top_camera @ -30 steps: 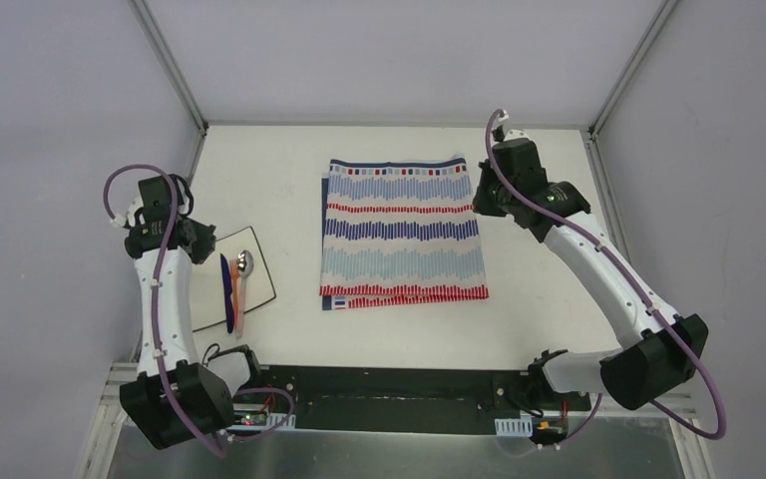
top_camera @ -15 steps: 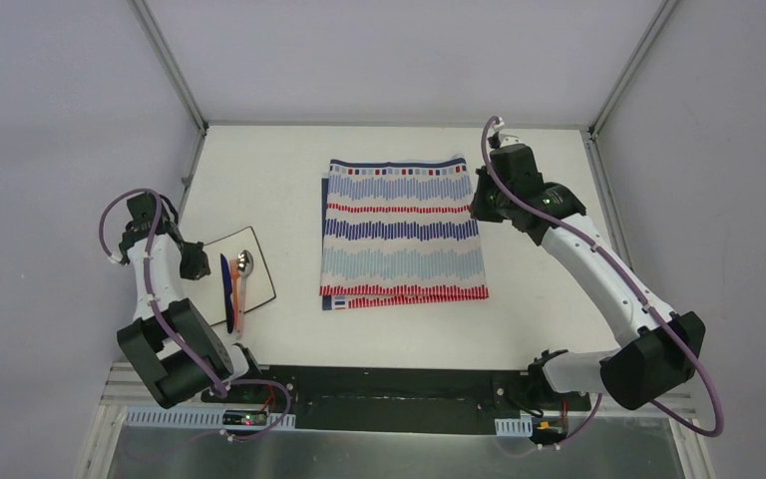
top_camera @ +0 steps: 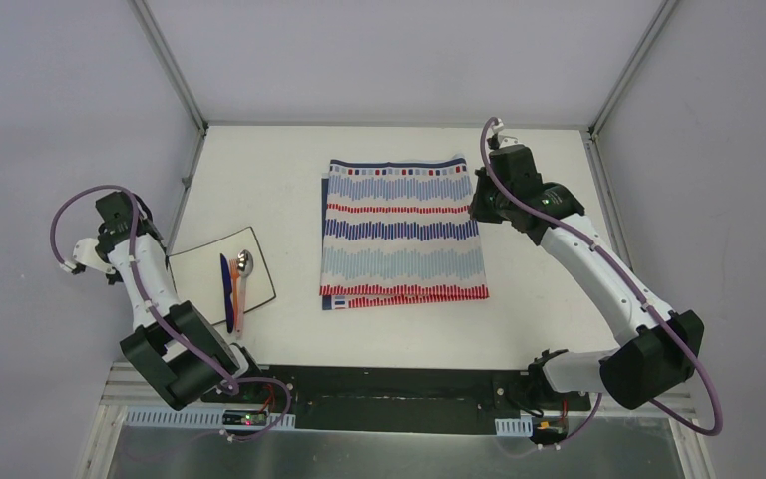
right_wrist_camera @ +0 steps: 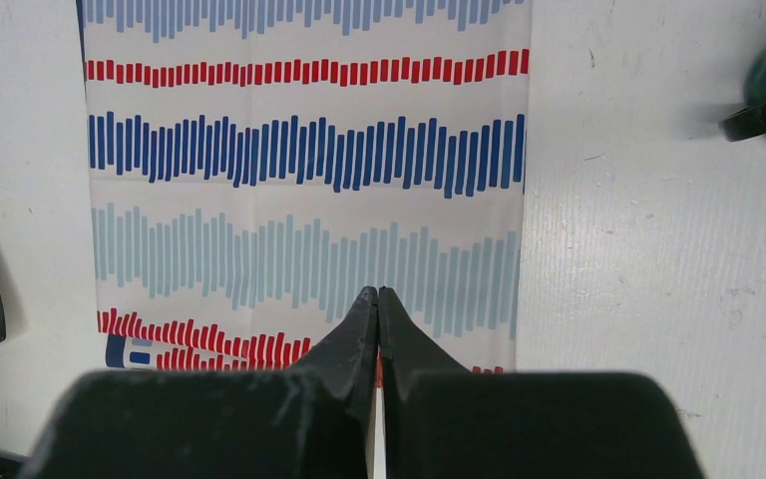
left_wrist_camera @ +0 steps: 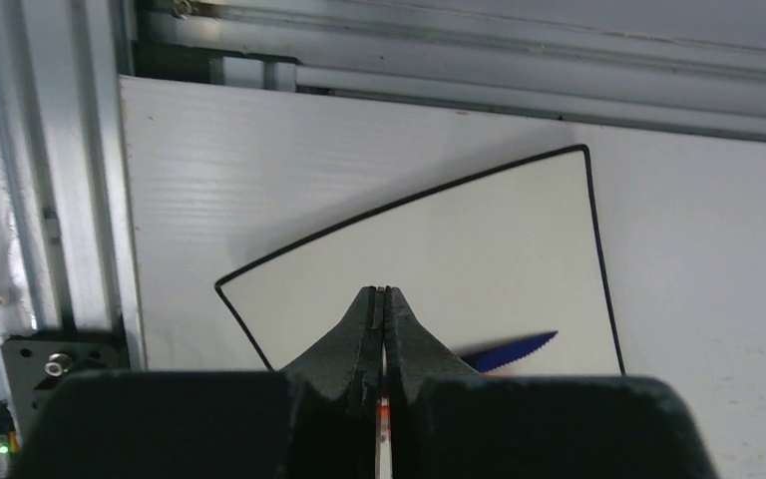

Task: Set the dinner table for one person
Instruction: Move the plate to the center of the board.

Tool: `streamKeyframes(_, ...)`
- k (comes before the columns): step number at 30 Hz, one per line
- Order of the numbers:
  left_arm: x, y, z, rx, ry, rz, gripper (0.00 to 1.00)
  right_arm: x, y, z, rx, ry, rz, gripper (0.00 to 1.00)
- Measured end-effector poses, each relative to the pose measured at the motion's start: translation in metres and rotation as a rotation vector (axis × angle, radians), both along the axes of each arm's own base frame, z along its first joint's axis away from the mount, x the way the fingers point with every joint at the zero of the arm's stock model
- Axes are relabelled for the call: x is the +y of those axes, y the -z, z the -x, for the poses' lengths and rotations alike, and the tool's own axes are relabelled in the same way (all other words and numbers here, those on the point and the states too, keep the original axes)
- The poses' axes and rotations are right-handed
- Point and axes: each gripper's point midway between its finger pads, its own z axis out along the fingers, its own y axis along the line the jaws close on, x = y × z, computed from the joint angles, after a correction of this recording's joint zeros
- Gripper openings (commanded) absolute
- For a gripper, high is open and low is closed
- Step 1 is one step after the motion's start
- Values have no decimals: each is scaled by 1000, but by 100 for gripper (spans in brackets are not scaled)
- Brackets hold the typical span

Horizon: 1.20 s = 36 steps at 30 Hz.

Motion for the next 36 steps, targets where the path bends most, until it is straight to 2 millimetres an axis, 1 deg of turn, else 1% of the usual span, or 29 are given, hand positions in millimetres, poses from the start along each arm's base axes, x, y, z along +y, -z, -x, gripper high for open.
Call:
streamKeyframes(4, 10, -3, 14, 75, -22, -58, 0, 0, 0, 0, 2, 0, -1, 0)
streamKeyframes(8, 15, 2, 24, 143, -40, -73, 0, 3, 4, 0, 17, -8, -6, 0)
streamKeyframes(11, 15, 16, 25, 192, -34, -40, 0, 6, 9, 0, 35, -15, -10, 0)
streamKeyframes(18, 11, 68, 28, 377, 11, 73, 0, 10, 12, 1, 52, -30, -23, 0)
streamKeyframes(21, 11, 79, 33, 450, 27, 83, 0, 11, 12, 2, 53, -34, -26, 0)
streamKeyframes(24, 13, 80, 36, 493, 29, 66, 0, 12, 12, 2, 54, -37, -29, 0)
streamKeyframes(31, 31, 62, 38, 565, -1, -19, 0, 12, 12, 3, 57, -40, -33, 0)
streamKeyframes(34, 34, 65, 40, 616, 2, -28, 0, 12, 12, 3, 57, -40, -33, 0)
streamKeyframes(36, 32, 74, 39, 652, 18, -15, 0, 12, 12, 3, 57, -39, -34, 0)
